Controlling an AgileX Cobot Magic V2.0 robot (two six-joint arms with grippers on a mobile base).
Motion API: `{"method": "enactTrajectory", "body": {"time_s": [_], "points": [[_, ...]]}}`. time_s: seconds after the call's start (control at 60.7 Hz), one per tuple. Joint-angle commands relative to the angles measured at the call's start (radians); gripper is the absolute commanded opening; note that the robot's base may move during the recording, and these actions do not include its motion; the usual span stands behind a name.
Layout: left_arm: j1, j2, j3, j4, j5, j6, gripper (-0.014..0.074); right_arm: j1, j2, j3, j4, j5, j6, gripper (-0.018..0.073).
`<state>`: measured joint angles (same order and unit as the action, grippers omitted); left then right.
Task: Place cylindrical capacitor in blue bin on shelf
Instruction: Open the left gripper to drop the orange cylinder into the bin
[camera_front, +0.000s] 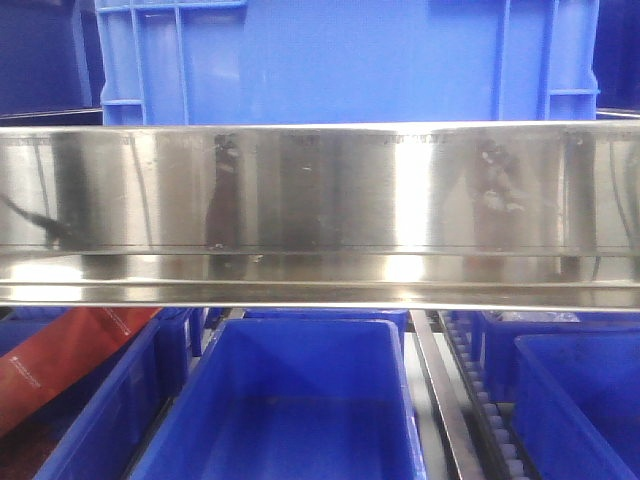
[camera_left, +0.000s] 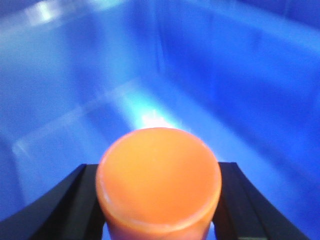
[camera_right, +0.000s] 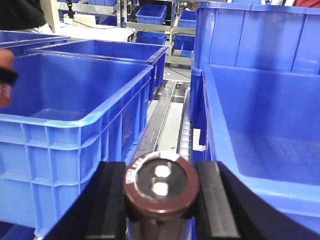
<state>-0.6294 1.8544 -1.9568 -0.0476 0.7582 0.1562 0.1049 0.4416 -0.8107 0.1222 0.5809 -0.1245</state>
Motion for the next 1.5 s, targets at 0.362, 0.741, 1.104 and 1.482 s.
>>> {"method": "enactTrajectory", "body": {"time_s": [0.362, 0.741, 1.104, 1.482], "points": [[-0.005, -0.074, -0.016, -0.001, 0.071, -0.001, 0.0396, 0.0, -0.003, -0.009, -0.007, -0.038, -0.007, -0.0099], [0.119, -0.351, 0.055, -0.009, 0.276, -0.021, -0.0111, 0.0, -0.003, -0.009, -0.007, -0.012, -0.007, -0.0099], [0.253, -0.812, 0.552, -0.011, 0.11, -0.028, -0.0111, 0.0, 0.011, -0.009, -0.007, -0.003, -0.007, -0.0099], [0.257, -1.278, 1.036, -0.011, -0.11, -0.108, -0.0111, 0.008, 0.131, -0.045, -0.007, -0.044, -0.008, -0.0099]]}}
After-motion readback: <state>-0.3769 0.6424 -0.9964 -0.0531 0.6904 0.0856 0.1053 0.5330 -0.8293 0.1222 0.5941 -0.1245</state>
